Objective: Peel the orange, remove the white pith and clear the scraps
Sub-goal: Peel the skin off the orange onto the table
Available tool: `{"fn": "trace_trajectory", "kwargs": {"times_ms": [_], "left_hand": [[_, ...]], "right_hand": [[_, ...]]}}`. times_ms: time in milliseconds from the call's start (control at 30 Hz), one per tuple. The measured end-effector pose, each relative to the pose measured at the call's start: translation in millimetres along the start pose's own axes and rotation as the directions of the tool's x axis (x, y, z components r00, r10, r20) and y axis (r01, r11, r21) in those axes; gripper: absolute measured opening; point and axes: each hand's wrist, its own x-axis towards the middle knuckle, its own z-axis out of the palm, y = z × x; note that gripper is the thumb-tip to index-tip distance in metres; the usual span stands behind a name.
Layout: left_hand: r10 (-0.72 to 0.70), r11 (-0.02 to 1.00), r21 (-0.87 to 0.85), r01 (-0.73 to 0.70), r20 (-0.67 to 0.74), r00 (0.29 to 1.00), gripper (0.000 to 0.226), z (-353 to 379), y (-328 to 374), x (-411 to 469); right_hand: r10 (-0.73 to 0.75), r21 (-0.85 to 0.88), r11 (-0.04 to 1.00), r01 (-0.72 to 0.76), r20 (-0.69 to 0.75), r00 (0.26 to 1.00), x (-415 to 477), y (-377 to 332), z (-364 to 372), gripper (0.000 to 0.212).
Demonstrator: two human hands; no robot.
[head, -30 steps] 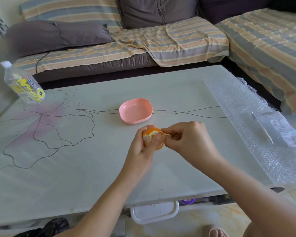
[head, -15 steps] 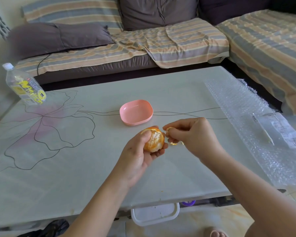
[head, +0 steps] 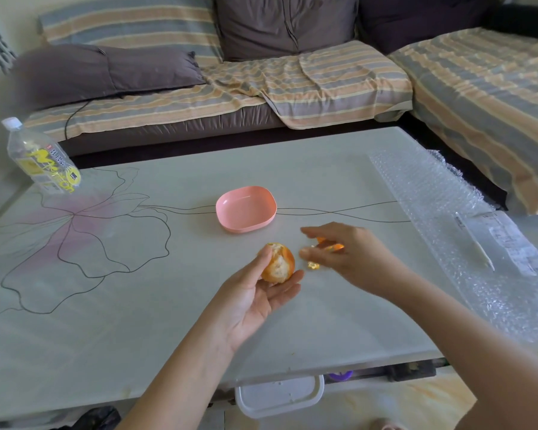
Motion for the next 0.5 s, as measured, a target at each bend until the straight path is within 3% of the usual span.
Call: {"fn": "trace_trajectory", "kwargs": {"times_ms": [67, 167, 300, 400, 500], "left_hand": [[0.042, 0.995, 0.091, -0.043, 0.018, 0.999, 0.041, -2.0, -0.7, 1.4], [0.114, 0.971, 0.203, -0.126, 0.066, 0.991, 0.039, -2.5, -4.5, 1.2], [0.28, 0.877, 0.387, -0.284, 0.068, 0.958, 0.04, -6.7, -10.6, 2.0], [0.377, 0.822, 0.44, -0.362, 0.055, 0.924, 0.044, -6.3, -16.4, 3.4], [0.434, 0.782, 0.481, -0.397, 0.037, 0.9, 0.039, -3.1, -20.6, 5.0]], "right_hand": [[-0.096, -0.014, 0.995, 0.096, 0.013, 0.995, -6.2, -6.2, 9.3, 0.063], [-0.193, -0.035, 0.981, 0.192, -0.008, 0.981, -8.1, -9.0, 14.8, 0.037], [-0.293, -0.14, 0.947, 0.288, -0.018, 0.956, -10.9, -13.4, 13.0, 0.039], [-0.315, -0.306, 0.908, 0.285, -0.051, 0.948, -13.5, -16.6, 20.8, 0.04], [-0.287, -0.309, 0.92, 0.243, -0.108, 0.952, -14.7, -19.2, 27.5, 0.026]]}}
